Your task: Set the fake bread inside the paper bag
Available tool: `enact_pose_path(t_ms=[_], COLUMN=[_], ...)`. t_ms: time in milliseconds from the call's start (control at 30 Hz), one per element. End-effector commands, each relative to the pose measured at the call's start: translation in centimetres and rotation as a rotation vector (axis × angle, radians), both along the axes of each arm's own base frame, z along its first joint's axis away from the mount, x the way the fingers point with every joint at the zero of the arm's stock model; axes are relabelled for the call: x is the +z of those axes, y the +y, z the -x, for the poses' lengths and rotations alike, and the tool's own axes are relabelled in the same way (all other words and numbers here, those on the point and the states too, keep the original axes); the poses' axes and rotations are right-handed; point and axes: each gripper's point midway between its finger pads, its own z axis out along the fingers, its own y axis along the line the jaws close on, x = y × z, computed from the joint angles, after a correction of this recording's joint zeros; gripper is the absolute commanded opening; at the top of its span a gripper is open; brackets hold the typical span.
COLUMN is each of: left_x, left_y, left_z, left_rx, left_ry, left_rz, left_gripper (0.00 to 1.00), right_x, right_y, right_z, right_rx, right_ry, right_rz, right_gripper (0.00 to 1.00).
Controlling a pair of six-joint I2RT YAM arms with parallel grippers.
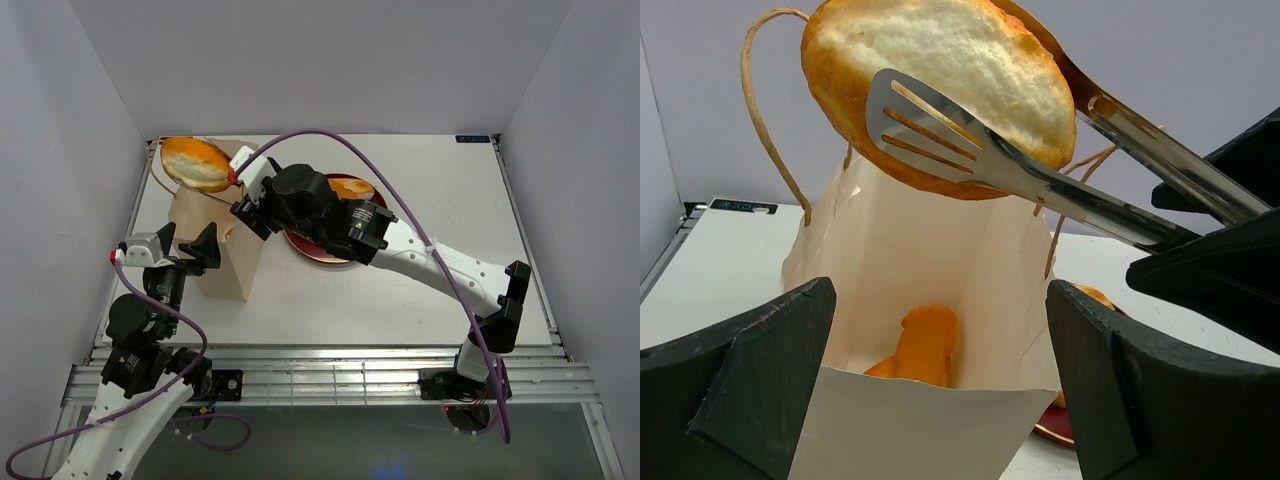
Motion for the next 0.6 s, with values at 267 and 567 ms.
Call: enact_pose_path(t_ms=[267, 567], left_x=[-0.3, -0.4], left_y=[-0.5, -0.5], left_z=[-0.2, -0.3], left_rx=[-0.017, -0.017], left_ry=[0.006, 0.009], left_rz=[-0.013, -0.014], left_gripper=[0.97, 0.97], right_x=[5.4, 7.2], right_y=[-1.1, -1.4], right_z=[0.2, 0.3], right_rx=[-0.012, 0.003], right_ry=[-0.077, -0.118], right_rz=[-0.129, -0.147], right_gripper=[0.7, 0.71])
